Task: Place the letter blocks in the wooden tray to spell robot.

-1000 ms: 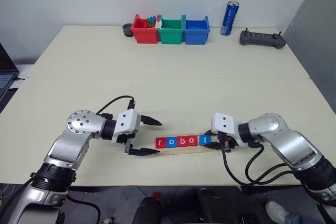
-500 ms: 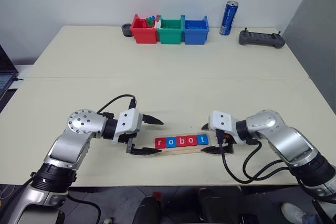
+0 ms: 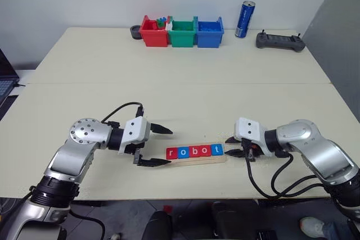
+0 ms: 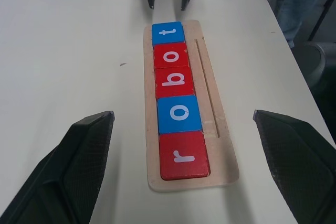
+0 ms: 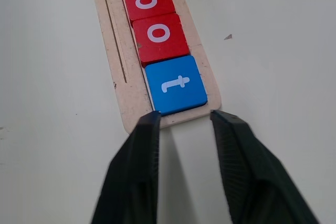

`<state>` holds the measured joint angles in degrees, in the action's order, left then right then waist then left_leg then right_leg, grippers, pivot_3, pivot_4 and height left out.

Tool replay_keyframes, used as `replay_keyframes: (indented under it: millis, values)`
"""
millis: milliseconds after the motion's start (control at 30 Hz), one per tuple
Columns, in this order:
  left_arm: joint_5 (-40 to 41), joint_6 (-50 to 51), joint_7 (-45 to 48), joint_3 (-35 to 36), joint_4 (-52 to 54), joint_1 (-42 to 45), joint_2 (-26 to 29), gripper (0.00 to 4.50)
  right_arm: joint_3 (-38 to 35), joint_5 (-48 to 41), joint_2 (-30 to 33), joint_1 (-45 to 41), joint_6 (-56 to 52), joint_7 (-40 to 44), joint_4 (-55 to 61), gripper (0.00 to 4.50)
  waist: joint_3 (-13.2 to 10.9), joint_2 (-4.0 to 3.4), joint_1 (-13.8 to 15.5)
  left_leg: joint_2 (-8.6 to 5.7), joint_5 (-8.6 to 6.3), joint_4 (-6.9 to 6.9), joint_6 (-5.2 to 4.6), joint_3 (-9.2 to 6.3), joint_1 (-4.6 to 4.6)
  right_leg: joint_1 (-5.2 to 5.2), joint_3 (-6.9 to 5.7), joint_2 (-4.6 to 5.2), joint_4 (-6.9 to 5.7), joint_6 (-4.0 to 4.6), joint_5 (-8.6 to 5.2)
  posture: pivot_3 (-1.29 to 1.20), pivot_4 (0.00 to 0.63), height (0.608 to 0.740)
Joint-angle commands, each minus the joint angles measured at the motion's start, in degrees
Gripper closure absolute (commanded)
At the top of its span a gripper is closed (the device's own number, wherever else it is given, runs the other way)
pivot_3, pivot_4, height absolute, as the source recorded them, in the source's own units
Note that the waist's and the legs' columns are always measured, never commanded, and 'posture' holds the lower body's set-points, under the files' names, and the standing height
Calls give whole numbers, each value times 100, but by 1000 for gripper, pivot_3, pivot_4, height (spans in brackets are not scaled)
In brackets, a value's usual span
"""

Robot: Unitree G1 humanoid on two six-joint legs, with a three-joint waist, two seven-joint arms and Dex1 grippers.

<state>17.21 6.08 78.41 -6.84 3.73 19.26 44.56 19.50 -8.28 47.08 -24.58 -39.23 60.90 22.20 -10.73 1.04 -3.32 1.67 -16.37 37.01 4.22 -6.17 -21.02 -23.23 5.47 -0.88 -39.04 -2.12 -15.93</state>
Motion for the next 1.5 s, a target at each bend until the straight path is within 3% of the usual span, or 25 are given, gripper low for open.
replay_keyframes:
  millis: [33,67,100,667,767,1133,1500]
  values:
    - [36,-199,73,71,-92,87,21,0,165,213,-39,-91,285,-54,-79,4029,0,0,0,1,0,0,0,0,0,0,0,0,0,0,0,0,150,740]
    - [31,-237,81,65,-129,90,16,0,196,242,-66,-104,313,-54,-111,4401,0,0,0,1,0,0,0,0,0,0,0,0,0,0,0,0,150,740]
    - [27,-270,90,61,-162,91,11,0,215,254,-87,-117,328,-42,-135,4455,0,0,0,1,0,0,0,0,0,0,0,0,0,0,0,0,150,740]
    - [54,-313,38,82,-135,24,-2,0,188,140,-202,-232,178,117,-54,4455,0,0,4,0,0,0,0,-1,-1,0,-1,0,0,0,0,0,150,740]
    - [77,-244,-5,162,-95,-2,59,0,-280,-268,-98,-156,51,227,170,3931,-1,-1,6,0,0,0,0,-1,-2,0,0,0,0,0,0,0,150,740]
    - [86,211,-411,387,504,-286,387,0,-1431,-1565,186,108,-405,329,1062,27,-1,0,6,0,0,-1,0,-1,-2,0,-1,1,2,0,0,0,150,740]
    - [454,716,-546,610,821,-313,397,0,-1412,-1697,325,134,-199,234,940,27,-1,0,7,1,0,-1,0,0,-1,0,0,0,1,-1,-1,0,150,740]
